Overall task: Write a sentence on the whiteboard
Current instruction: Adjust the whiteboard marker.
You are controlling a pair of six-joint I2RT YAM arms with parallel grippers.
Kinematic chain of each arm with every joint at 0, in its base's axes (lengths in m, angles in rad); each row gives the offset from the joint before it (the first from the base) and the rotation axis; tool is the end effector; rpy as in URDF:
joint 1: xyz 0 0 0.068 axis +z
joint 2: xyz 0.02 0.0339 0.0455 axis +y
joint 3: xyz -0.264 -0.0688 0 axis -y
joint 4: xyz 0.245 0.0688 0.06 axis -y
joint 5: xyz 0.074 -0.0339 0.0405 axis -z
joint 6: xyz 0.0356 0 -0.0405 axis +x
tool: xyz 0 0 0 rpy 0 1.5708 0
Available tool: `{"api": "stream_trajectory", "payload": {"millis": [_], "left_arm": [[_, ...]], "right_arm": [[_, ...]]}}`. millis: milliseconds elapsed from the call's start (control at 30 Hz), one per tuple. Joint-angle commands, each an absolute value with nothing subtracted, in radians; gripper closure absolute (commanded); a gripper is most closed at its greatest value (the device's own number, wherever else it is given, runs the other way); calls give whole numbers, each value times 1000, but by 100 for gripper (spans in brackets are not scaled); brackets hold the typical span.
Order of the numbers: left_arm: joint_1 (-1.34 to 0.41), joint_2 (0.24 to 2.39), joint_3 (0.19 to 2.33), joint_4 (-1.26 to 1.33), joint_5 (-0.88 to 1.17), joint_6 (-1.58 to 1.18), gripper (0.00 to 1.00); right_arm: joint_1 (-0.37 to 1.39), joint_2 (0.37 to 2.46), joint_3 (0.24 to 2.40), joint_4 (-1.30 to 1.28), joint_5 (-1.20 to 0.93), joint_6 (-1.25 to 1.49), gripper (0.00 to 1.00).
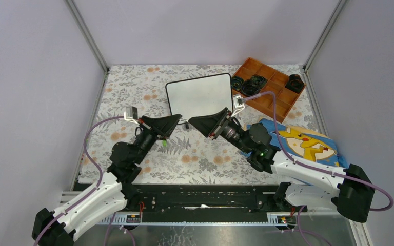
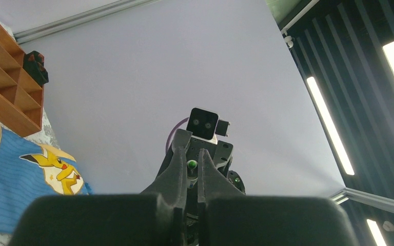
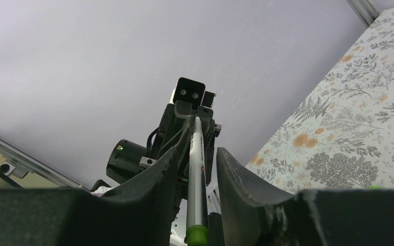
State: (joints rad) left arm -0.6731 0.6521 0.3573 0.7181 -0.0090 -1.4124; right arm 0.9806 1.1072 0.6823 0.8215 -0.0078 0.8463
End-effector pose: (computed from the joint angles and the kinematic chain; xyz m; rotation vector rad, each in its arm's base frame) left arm 0.1268 -0.1007 0.3050 -0.4991 1.2621 -1.8109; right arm 0.1395 0.2087 0.3456 -0.0974 1.3321 1.5922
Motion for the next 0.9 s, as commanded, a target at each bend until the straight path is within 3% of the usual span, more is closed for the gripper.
{"api": "stream_trajectory", "payload": {"millis": [0, 200, 867], "left_arm": [[-686, 651, 354, 725, -29, -1424, 100], [-692, 656, 354, 722, -36, -1425, 100], [-709, 644, 354, 708, -88, -1435, 100]], "right_arm": [[980, 1109, 732, 898, 8, 832, 62], [979, 1115, 737, 901, 2, 832, 69], [979, 1124, 735, 914, -22, 844, 69]]}}
